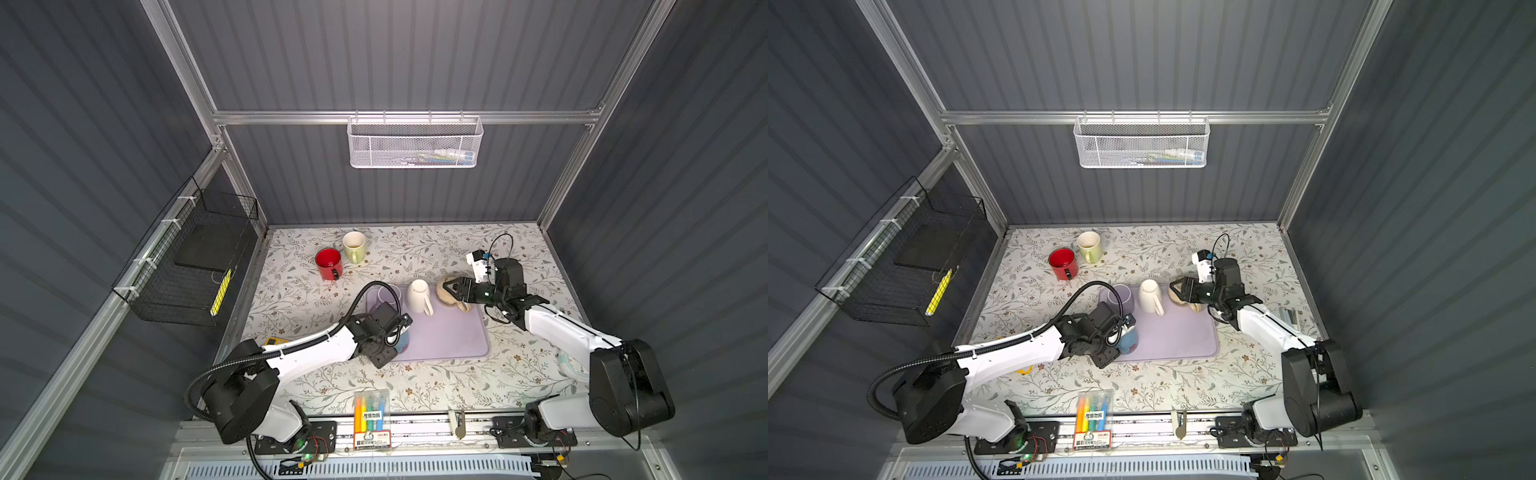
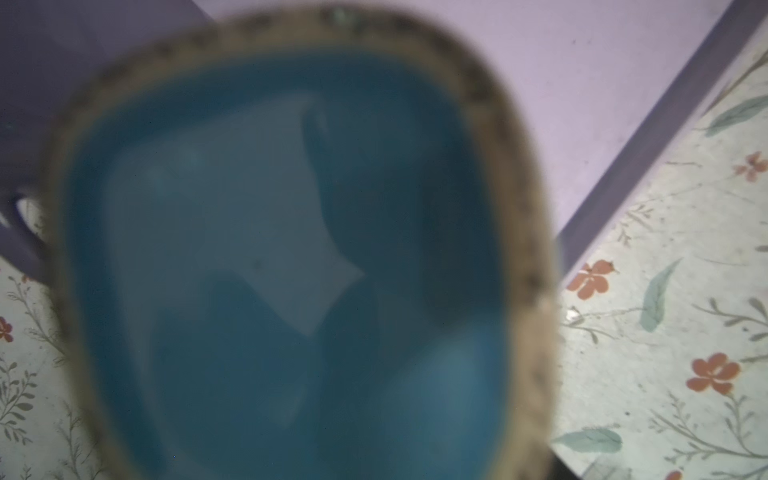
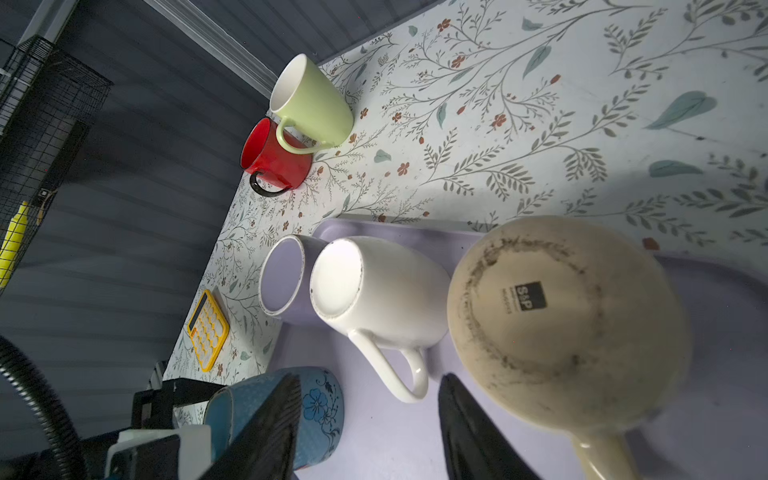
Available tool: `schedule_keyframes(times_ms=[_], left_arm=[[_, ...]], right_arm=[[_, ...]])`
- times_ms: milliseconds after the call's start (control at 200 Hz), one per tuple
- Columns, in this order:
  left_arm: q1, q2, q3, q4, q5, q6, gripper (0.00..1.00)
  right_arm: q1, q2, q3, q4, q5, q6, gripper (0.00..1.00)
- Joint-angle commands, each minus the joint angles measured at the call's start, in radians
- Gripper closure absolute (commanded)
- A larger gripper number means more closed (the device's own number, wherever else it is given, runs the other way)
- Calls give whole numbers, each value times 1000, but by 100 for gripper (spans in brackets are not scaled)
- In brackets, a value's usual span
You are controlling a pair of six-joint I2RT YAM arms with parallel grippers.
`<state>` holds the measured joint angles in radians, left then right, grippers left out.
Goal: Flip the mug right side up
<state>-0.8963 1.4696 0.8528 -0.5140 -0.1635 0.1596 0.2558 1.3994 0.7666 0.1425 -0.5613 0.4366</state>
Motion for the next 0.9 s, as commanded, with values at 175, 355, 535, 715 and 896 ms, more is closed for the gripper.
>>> schedule_keyframes(times_ms=[175, 355, 535, 715, 896], left_arm=[[-2, 79, 19, -14, -4, -11, 35], [-3, 128, 40, -30, -2, -7, 42], [-3, 121, 38, -26, -8, -10, 51], [-2, 83, 29, -2, -13, -18, 63], [-2, 51, 20, 12, -11, -38, 71]], right_arm=[[-24, 0, -38, 72, -23, 2, 44], [-35, -2, -62, 95, -33, 11, 44], [-45, -13, -81, 104, -31, 15, 45], [-47, -7, -84, 120, -36, 29, 44], [-47, -11, -85, 121, -36, 33, 44]])
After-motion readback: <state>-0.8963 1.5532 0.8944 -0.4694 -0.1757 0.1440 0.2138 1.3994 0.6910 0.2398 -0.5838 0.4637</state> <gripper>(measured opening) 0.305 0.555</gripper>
